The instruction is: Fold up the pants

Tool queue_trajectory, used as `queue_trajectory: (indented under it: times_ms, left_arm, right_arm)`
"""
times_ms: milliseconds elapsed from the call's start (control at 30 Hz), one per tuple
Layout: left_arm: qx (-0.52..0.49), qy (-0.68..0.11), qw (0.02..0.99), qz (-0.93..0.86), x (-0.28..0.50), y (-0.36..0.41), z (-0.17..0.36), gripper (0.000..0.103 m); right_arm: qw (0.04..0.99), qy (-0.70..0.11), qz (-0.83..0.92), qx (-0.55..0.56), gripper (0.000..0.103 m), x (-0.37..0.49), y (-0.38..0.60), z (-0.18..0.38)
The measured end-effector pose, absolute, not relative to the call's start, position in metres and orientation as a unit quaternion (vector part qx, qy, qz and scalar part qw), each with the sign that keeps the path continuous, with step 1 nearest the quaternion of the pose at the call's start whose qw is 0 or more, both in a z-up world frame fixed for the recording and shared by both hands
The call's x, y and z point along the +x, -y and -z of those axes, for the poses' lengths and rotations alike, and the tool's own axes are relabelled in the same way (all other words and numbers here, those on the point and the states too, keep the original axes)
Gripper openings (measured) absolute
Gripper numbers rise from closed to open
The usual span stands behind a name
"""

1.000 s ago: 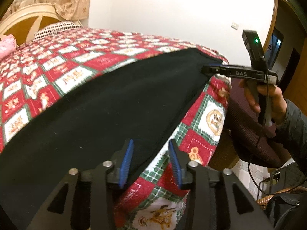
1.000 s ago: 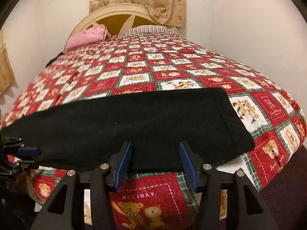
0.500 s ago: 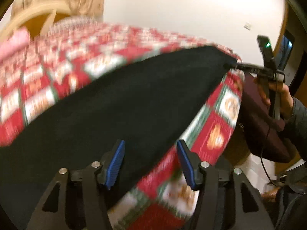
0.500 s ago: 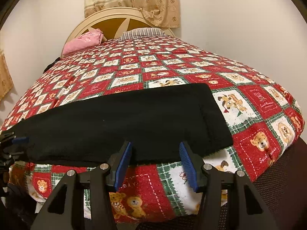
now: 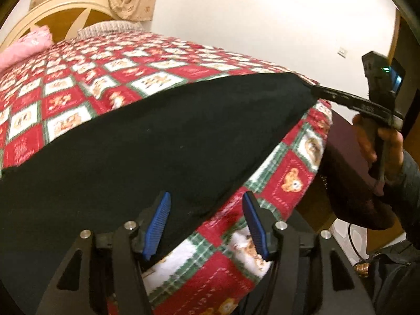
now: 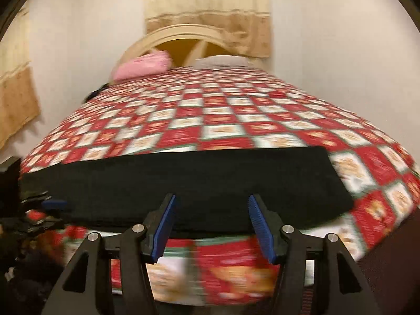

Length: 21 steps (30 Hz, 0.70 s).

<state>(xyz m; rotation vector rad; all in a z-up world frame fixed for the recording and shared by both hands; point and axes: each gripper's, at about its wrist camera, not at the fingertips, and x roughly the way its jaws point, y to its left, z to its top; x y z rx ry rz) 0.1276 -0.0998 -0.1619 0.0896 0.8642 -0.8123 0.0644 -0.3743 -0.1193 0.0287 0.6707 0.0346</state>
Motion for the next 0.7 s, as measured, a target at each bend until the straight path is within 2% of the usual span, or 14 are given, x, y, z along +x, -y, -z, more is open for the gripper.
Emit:
queue_trajectory:
  times_ms: [67, 133, 233, 367, 500, 700]
  left_arm:
    - [0.034, -0.418, 0.822, 0.385, 0.129, 0.098, 0.168, 0.061]
    - [0.035, -0.415, 0.82, 0.393, 0.124, 0.098, 0.168, 0.067]
    - [0.041, -0.412, 0.819, 0.397, 0.12, 0.099, 0.163, 0.067]
    - [0.031, -0.396, 0.83, 0.392, 0.125, 0.098, 0.15, 0.067]
    - [0.024, -0.378, 0.842, 0.384, 0.139, 0.105, 0.138, 0.067]
    - [0.05, -0.376, 0.847, 0.372, 0.152, 0.122, 0.147, 0.07]
  right_arm:
    - [0.938, -0.343, -0.048, 0.004, 0.058, 0.073, 0.348, 0.127]
    - [0.932, -0.356, -0.063, -0.001, 0.058, 0.08, 0.331, 0.138]
    - [0.908, -0.414, -0.064, -0.011, 0.058, 0.095, 0.315, 0.169]
    - [0.915, -0.397, -0.065, -0.032, 0.058, 0.084, 0.309, 0.169]
    - [0.928, -0.369, -0.052, 0.017, 0.058, 0.073, 0.344, 0.149]
    - [0.944, -0.301, 0.045, 0.13, 0.058, 0.055, 0.448, 0.107]
